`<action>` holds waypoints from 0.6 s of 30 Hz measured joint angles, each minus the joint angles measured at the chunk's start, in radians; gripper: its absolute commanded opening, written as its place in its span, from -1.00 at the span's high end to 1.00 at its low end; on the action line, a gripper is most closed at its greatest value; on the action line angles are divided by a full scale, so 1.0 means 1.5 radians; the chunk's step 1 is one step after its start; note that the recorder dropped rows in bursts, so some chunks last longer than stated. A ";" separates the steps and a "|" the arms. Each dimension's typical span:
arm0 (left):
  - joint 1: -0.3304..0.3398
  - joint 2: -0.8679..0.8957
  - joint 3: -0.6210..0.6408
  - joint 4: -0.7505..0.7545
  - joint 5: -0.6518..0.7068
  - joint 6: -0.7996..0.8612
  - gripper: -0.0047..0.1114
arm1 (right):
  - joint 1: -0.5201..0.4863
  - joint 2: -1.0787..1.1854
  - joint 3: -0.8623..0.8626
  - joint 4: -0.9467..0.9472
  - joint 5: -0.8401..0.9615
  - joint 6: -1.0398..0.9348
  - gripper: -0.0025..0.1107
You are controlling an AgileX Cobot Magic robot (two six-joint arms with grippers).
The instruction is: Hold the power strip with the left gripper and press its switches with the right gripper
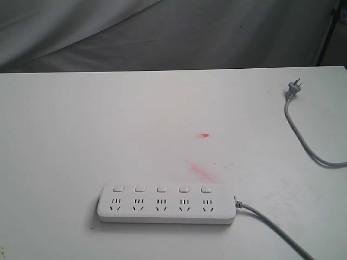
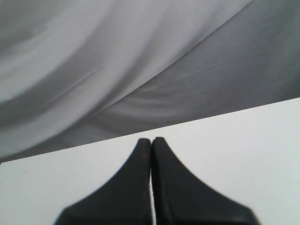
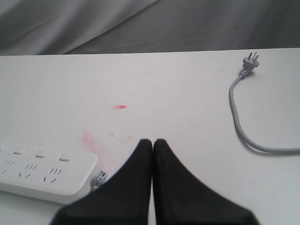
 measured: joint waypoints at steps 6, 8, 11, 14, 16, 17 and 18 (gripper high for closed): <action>0.000 0.000 0.000 -0.167 0.000 0.164 0.91 | 0.000 0.000 0.000 0.000 0.000 0.000 0.96; 0.000 0.000 0.000 -0.209 0.000 0.223 0.91 | 0.000 0.000 0.000 0.000 0.000 0.000 0.96; 0.000 0.000 0.000 -0.270 0.000 0.304 0.91 | 0.000 0.000 0.000 0.000 0.000 0.000 0.96; 0.000 0.000 0.000 -0.321 0.000 0.344 0.91 | 0.000 0.000 0.000 0.000 0.000 0.000 0.96; 0.000 0.000 0.000 -0.403 -0.002 0.407 0.91 | 0.000 0.000 0.000 0.000 0.000 0.000 0.96; 0.000 0.000 0.000 -0.483 -0.002 0.467 0.91 | 0.000 0.000 0.000 0.000 0.000 0.000 0.96; 0.000 0.000 0.000 -0.530 -0.003 0.492 0.91 | 0.000 0.000 0.000 0.000 0.000 0.000 0.96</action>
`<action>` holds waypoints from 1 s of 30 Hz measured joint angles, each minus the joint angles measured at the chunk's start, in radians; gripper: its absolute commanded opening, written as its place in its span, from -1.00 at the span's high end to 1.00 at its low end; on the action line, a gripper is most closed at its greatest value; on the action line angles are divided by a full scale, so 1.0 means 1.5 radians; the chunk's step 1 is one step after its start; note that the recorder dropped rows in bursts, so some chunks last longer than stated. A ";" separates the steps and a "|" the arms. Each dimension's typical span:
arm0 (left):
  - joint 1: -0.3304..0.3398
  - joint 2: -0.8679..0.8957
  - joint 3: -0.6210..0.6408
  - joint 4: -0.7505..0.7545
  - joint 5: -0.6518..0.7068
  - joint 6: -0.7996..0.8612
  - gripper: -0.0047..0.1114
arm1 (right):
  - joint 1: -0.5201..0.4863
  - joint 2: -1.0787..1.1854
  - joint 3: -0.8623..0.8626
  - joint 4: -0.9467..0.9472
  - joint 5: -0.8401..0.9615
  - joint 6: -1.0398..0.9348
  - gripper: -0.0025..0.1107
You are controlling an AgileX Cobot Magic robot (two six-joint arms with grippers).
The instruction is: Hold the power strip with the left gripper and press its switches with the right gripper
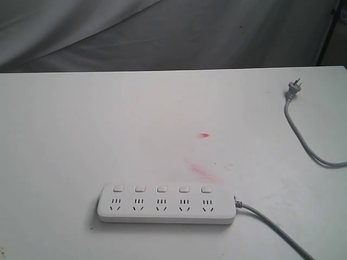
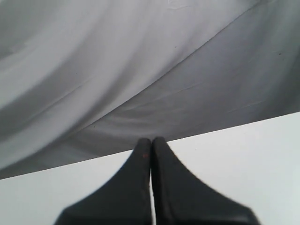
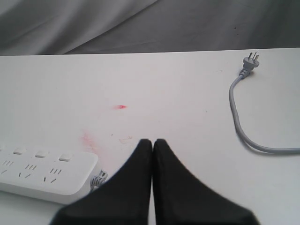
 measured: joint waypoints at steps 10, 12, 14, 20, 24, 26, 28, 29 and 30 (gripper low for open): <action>0.000 0.000 0.000 -0.457 -0.023 0.291 0.91 | 0.000 0.000 0.000 0.000 0.000 0.000 0.96; 0.000 0.000 0.000 -0.460 -0.039 0.297 0.91 | 0.000 0.000 0.000 0.000 0.000 0.000 0.96; 0.000 0.000 0.000 -0.460 -0.048 0.321 0.91 | 0.000 0.000 0.000 0.000 0.000 0.000 0.96; 0.000 0.012 0.000 -0.466 0.015 0.430 0.91 | 0.000 0.000 0.000 0.000 0.000 0.000 0.96; 0.000 0.025 0.000 -0.458 0.052 0.452 0.91 | 0.000 0.000 0.000 0.000 0.000 0.000 0.96; 0.000 0.031 0.000 -0.448 0.054 0.454 0.91 | 0.000 0.000 0.000 0.000 0.000 0.000 0.96; 0.000 0.039 0.000 -0.443 0.054 0.454 0.91 | 0.000 0.000 0.000 0.000 0.000 0.000 0.96; 0.000 0.044 0.000 -0.441 0.055 0.454 0.91 | 0.000 0.000 0.000 0.000 0.000 0.000 0.96; 0.000 0.050 0.000 -0.440 0.057 0.454 0.91 | 0.000 0.000 0.000 0.000 0.000 0.000 0.96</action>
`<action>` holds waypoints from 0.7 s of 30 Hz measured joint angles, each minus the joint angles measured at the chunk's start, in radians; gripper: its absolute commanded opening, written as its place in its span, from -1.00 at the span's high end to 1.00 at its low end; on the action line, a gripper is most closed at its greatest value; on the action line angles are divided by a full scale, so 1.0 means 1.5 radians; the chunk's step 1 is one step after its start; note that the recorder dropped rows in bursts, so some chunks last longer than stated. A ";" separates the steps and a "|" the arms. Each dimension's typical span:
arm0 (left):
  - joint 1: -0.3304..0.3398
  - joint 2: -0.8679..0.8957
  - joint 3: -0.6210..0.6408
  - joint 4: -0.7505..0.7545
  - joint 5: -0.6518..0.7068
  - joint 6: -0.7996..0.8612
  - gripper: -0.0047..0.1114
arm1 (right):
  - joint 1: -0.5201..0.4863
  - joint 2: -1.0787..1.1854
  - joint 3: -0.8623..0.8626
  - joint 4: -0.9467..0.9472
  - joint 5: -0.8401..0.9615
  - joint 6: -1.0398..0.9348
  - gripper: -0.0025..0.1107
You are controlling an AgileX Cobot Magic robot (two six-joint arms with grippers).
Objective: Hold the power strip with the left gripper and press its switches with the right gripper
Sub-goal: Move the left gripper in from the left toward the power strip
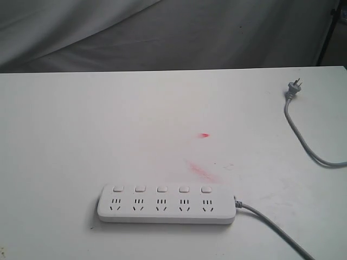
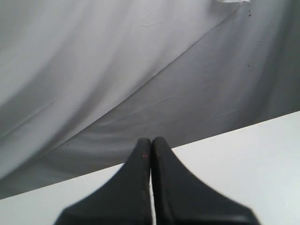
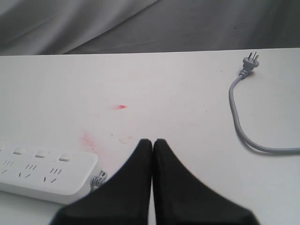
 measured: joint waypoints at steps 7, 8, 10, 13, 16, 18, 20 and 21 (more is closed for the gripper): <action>0.000 0.053 0.000 0.022 0.082 0.000 0.91 | 0.000 0.000 0.000 0.000 0.000 0.000 0.96; 0.000 0.061 0.000 0.022 0.102 0.000 0.91 | 0.000 0.000 0.000 0.000 0.000 0.000 0.96; 0.000 0.071 0.000 0.026 0.136 0.000 0.91 | 0.000 0.000 0.000 0.000 0.000 0.000 0.96; 0.001 0.092 0.000 0.061 0.177 0.000 0.91 | 0.000 0.000 0.000 0.000 0.000 0.000 0.96; 0.018 0.116 0.000 0.106 0.239 0.000 0.91 | 0.000 0.000 0.000 0.000 0.000 0.000 0.96; 0.041 0.133 0.000 0.127 0.292 0.000 0.91 | 0.000 0.000 0.000 0.000 0.000 0.000 0.96; 0.067 0.152 0.000 0.144 0.338 0.000 0.91 | 0.000 0.000 0.000 0.000 0.000 0.000 0.96; 0.080 0.158 0.000 0.151 0.358 0.003 0.91 | 0.000 0.000 0.000 0.000 0.000 0.000 0.96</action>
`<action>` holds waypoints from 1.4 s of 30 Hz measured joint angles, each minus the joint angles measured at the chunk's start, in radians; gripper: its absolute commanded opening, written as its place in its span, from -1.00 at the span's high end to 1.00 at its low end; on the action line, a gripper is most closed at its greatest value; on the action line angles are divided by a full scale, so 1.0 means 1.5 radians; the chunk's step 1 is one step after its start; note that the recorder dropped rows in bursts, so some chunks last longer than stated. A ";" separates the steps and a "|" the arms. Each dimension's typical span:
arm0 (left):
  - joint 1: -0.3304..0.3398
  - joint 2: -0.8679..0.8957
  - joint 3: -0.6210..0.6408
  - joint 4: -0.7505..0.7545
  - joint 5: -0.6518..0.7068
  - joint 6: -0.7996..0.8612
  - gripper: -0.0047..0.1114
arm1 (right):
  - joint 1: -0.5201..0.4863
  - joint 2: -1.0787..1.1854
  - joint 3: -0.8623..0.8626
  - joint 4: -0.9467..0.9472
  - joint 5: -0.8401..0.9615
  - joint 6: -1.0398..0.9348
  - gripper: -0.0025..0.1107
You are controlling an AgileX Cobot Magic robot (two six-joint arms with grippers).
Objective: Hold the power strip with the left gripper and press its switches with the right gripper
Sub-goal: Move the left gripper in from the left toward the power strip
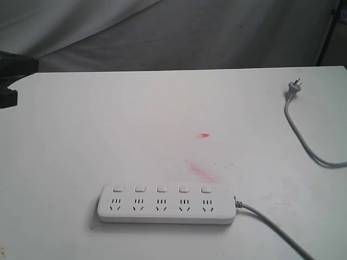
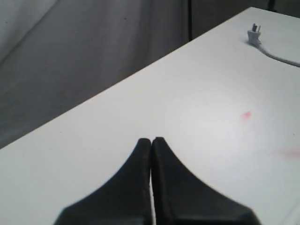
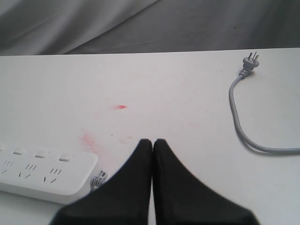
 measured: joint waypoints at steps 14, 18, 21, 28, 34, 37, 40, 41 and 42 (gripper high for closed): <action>0.092 0.035 0.000 0.147 0.198 0.076 0.91 | 0.000 0.000 0.000 0.000 0.000 0.000 0.96; 0.092 0.035 0.000 0.189 0.245 0.078 0.91 | 0.000 0.000 0.000 0.000 0.000 0.000 0.96; 0.092 0.035 0.000 0.211 0.268 0.080 0.91 | 0.000 0.000 0.000 0.000 0.000 0.000 0.96; 0.092 0.035 0.000 0.267 0.292 0.081 0.91 | 0.000 0.000 0.000 0.000 0.000 0.000 0.96; 0.092 0.035 0.000 0.271 0.294 0.072 0.91 | 0.000 0.000 0.000 0.000 0.000 0.000 0.96; 0.092 0.035 0.000 0.275 0.294 0.037 0.91 | 0.000 0.000 0.000 0.000 0.000 0.000 0.96; 0.092 0.035 0.000 0.296 0.294 0.004 0.91 | 0.000 0.000 0.000 0.000 0.000 0.000 0.96; 0.092 0.035 0.000 0.307 0.294 -0.008 0.91 | 0.000 0.000 0.000 0.000 0.000 0.000 0.96; 0.092 0.035 0.000 0.323 0.294 -0.021 0.91 | 0.000 0.000 0.000 0.000 0.000 0.000 0.96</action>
